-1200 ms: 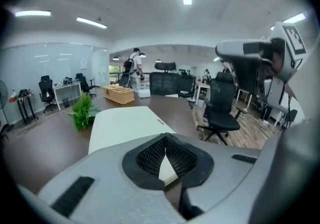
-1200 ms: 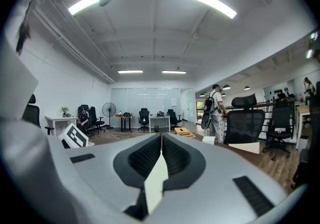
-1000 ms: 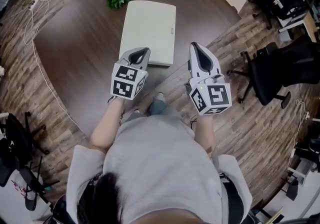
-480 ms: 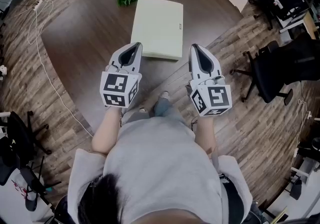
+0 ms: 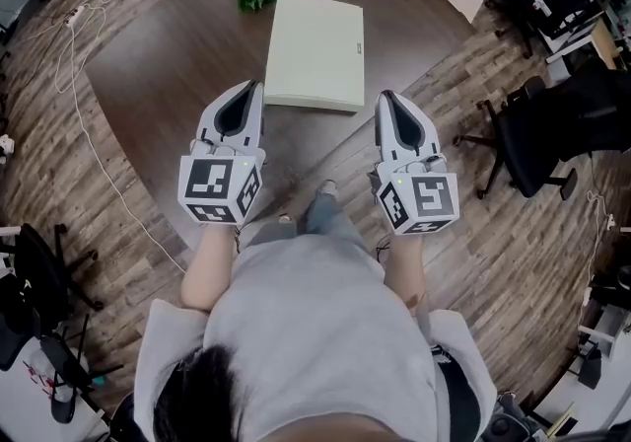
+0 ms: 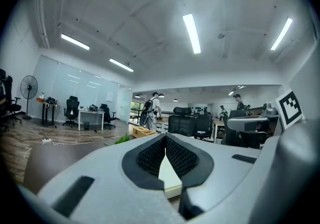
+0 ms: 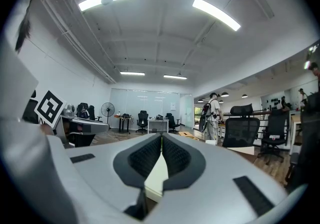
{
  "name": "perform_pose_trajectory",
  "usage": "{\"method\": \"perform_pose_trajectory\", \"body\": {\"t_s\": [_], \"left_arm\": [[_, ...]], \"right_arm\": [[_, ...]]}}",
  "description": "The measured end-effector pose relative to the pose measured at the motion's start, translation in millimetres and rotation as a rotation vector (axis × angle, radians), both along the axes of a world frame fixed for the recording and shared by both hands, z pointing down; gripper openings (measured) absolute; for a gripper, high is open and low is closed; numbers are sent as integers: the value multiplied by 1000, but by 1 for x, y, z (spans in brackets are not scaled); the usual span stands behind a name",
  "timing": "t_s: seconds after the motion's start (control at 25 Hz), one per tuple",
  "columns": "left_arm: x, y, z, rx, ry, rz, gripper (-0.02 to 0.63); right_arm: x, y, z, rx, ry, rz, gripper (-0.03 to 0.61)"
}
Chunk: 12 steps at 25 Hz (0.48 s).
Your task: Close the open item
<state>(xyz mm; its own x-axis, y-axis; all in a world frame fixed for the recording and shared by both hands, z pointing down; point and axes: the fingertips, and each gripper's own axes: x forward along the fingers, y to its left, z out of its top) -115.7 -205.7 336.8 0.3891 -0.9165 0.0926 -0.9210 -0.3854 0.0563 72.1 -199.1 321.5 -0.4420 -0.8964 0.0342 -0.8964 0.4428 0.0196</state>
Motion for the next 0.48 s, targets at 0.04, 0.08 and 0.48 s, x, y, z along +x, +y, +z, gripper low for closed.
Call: {"method": "perform_pose_trajectory", "body": {"t_s": [0.04, 0.08, 0.48], "left_arm": [[-3, 3, -5, 14, 4, -3, 9], [-5, 6, -9, 29, 7, -6, 9], [-25, 36, -41, 115, 57, -23, 9]], "right_arm": [[-1, 3, -1, 4, 0, 2, 14], [-2, 6, -3, 9, 0, 3, 14], [-10, 33, -23, 65, -11, 18, 14]]}}
